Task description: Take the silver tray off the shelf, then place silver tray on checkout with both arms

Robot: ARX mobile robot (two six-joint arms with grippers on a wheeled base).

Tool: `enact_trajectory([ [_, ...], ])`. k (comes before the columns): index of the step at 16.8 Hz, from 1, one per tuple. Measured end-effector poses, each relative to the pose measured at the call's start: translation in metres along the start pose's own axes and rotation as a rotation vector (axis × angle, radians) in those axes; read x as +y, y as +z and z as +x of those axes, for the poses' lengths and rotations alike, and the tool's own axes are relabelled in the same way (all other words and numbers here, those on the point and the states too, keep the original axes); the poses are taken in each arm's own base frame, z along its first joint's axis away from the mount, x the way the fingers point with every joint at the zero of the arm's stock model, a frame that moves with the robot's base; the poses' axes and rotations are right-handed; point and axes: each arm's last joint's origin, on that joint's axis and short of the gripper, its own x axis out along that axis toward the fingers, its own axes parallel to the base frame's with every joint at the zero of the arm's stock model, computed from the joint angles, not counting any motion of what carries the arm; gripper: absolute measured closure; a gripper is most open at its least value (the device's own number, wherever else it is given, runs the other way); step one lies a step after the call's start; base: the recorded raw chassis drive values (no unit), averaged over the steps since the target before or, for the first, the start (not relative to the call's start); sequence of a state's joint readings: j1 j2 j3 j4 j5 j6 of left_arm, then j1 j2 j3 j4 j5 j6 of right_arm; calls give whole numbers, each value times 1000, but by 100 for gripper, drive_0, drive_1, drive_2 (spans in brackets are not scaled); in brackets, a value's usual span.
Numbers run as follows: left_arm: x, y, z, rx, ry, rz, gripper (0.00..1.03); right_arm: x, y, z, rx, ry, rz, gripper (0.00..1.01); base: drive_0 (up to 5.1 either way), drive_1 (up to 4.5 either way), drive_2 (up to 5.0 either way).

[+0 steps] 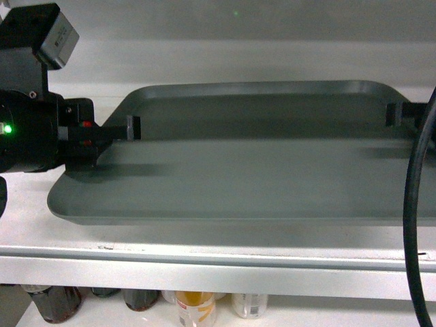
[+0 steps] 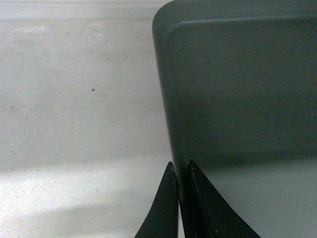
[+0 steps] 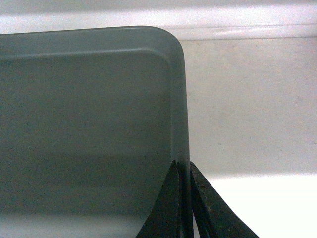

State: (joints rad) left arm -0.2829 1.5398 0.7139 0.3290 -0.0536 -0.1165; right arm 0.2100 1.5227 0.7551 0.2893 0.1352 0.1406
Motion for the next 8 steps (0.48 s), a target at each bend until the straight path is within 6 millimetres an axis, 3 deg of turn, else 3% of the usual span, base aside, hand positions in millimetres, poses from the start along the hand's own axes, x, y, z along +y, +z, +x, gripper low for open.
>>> enact_trajectory([
  [1, -1, 8, -9, -32, -5, 3, 100, -1, 6, -10, -28, 6, 4, 98, 0, 0, 0],
  [8, -1, 9, -10, -32, -5, 16, 100, -1, 3, -10, -12, 6, 15, 98, 0, 0, 0],
])
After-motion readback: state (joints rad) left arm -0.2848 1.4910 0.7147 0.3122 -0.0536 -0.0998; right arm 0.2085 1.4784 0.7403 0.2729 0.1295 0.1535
